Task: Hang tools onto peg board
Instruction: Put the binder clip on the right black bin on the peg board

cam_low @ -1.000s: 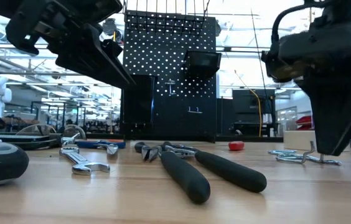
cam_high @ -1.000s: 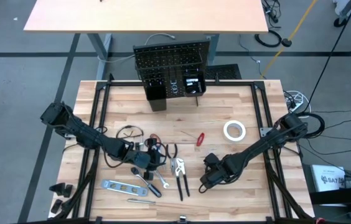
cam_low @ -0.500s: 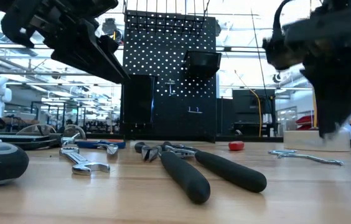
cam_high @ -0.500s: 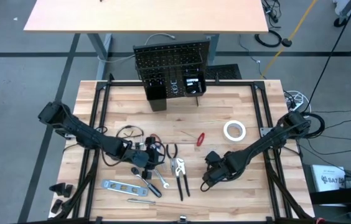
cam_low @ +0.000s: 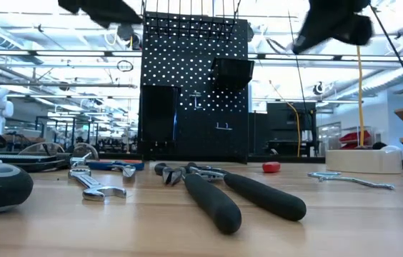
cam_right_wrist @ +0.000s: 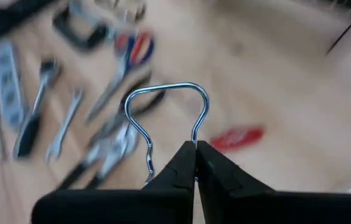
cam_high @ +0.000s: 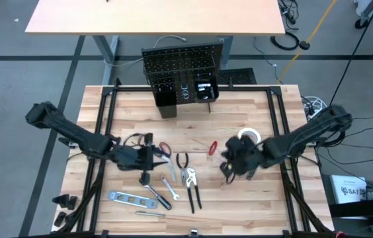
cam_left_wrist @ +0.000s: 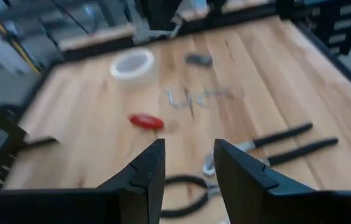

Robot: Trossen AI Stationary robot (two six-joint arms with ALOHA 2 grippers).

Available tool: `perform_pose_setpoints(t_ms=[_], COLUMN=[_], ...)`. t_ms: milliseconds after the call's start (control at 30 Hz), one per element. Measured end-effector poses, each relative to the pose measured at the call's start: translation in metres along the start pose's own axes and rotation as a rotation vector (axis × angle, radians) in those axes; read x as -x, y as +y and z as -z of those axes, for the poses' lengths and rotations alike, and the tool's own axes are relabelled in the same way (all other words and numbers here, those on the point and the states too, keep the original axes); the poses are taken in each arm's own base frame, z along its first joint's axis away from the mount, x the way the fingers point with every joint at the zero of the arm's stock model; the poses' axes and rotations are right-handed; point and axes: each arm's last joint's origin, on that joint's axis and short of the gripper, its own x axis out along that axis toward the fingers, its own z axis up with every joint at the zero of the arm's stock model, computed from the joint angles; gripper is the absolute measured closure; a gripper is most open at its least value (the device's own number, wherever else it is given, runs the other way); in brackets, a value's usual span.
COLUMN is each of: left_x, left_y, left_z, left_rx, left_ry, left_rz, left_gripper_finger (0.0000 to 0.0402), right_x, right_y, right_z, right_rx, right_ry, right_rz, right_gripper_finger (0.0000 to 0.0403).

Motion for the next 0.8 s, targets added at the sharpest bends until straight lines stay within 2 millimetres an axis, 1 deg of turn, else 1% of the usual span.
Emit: perform_pose_setpoints(t_ms=[67,167,267,333,433,500,567,700,800], left_x=[0.011,0.027,0.039,0.044,0.044,0.041,0.038,0.038,0.038], left_y=[0.006,0.014,0.020,0.024,0.027,0.028,0.029,0.030,0.030], left_z=[-0.005,-0.004,0.006,0.015,0.033,0.047,0.056,0.057,0.056], left_rx=[-0.015,-0.035,-0.013,0.028,0.096,0.132,0.154,0.186,0.187], left_ry=[-0.045,-0.092,-0.140,-0.186,-0.230,-0.245,-0.252,-0.271,-0.273], left_rz=[-0.025,-0.058,-0.084,-0.105,-0.181,-0.235,-0.256,-0.252,-0.251], left_gripper_finger=[0.0270,0.0270,0.0270,0.0270,0.0270,0.0270,0.0270,0.0270,0.0270], right_x=[0.005,0.011,0.014,0.016,0.020,0.019,0.017,0.009,-0.004], right_y=[-0.011,-0.027,-0.042,-0.053,-0.067,-0.075,-0.081,-0.092,-0.098], right_z=[-0.018,-0.045,-0.071,-0.088,-0.116,-0.132,-0.147,-0.169,-0.179], right_rx=[0.004,0.008,0.010,0.009,-0.001,-0.002,-0.005,-0.025,-0.032], right_ry=[-0.060,-0.151,-0.218,-0.244,-0.281,-0.278,-0.266,-0.230,-0.183], right_rz=[-0.006,-0.030,-0.062,-0.048,-0.015,-0.005,0.015,0.093,0.150], right_gripper_finger=[0.0402,0.0403,0.0403,0.0403,0.0403,0.0403,0.0403,0.0403,0.0403])
